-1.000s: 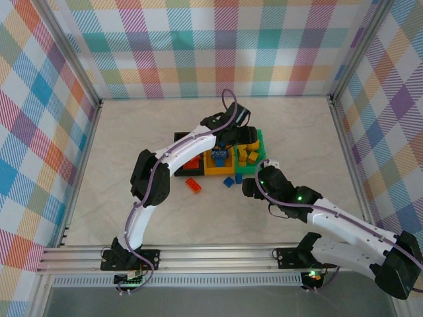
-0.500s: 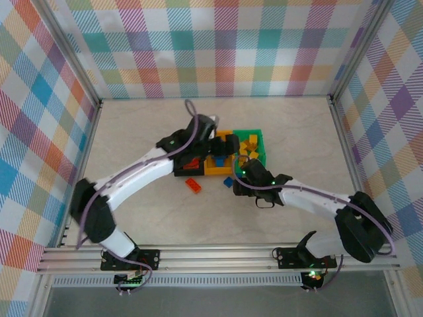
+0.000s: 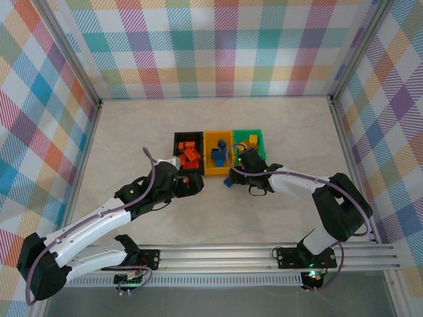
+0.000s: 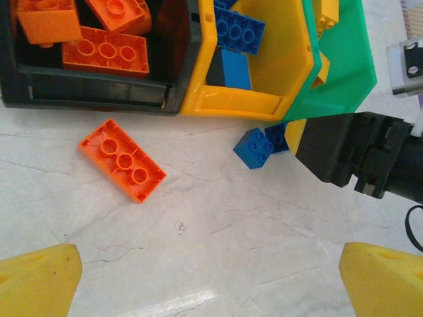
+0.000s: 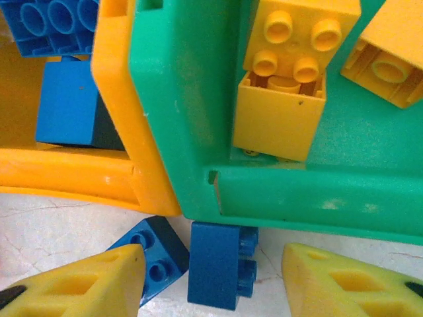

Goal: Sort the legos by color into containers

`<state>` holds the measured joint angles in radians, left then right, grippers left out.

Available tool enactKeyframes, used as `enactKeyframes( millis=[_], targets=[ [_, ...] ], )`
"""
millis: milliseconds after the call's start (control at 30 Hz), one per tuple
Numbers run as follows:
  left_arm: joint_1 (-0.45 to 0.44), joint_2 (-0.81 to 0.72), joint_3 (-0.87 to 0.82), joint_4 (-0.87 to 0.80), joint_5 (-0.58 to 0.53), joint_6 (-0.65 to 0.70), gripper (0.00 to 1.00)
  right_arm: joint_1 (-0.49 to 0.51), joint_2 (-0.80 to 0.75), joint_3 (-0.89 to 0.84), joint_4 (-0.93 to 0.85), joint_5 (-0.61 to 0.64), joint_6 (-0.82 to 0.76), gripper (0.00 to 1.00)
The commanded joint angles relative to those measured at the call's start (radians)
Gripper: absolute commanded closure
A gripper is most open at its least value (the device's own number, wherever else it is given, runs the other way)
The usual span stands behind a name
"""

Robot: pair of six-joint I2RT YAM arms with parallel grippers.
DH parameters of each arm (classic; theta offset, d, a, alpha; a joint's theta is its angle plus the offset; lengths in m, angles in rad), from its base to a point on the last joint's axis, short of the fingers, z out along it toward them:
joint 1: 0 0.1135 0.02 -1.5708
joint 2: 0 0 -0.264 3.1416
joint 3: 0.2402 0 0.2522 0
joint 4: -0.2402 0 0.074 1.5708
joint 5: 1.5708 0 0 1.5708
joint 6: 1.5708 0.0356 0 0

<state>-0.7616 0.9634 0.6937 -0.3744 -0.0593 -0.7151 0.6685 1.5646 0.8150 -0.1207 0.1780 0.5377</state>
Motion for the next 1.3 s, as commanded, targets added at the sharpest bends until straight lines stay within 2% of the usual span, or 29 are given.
enactKeyframes(
  millis=[0, 200, 400, 567, 700, 833, 1000, 1267],
  targets=[
    [-0.004, -0.042, -0.018, -0.046, -0.042, -0.020, 0.00, -0.002, 0.025, 0.028, -0.010, 0.016, 0.003, 0.46],
    [0.002, -0.076, -0.028, -0.071, -0.060, -0.019, 0.00, -0.004, 0.069, 0.038, -0.031, 0.047, 0.013, 0.52],
    [0.006, -0.080, -0.027, -0.093, -0.066, -0.015, 0.00, -0.001, 0.041, 0.010, -0.016, 0.048, 0.005, 0.67],
    [0.013, -0.097, -0.046, -0.097, -0.072, -0.023, 0.00, 0.000, -0.057, -0.038, -0.039, 0.048, -0.006, 0.76],
    [0.022, -0.107, -0.049, -0.121, -0.079, -0.015, 0.00, 0.021, -0.220, -0.080, -0.082, 0.030, -0.035, 0.78],
    [0.026, -0.120, -0.070, -0.136, -0.096, -0.010, 0.00, 0.026, -0.286, 0.028, -0.173, -0.093, -0.090, 0.77],
    [0.030, -0.138, -0.097, -0.140, -0.097, -0.030, 0.00, 0.040, -0.134, 0.255, -0.206, -0.112, -0.127, 0.75],
    [0.036, -0.210, -0.111, -0.191, -0.091, -0.055, 0.00, 0.019, 0.244, 0.647, -0.264, 0.019, -0.149, 0.75]
  ],
)
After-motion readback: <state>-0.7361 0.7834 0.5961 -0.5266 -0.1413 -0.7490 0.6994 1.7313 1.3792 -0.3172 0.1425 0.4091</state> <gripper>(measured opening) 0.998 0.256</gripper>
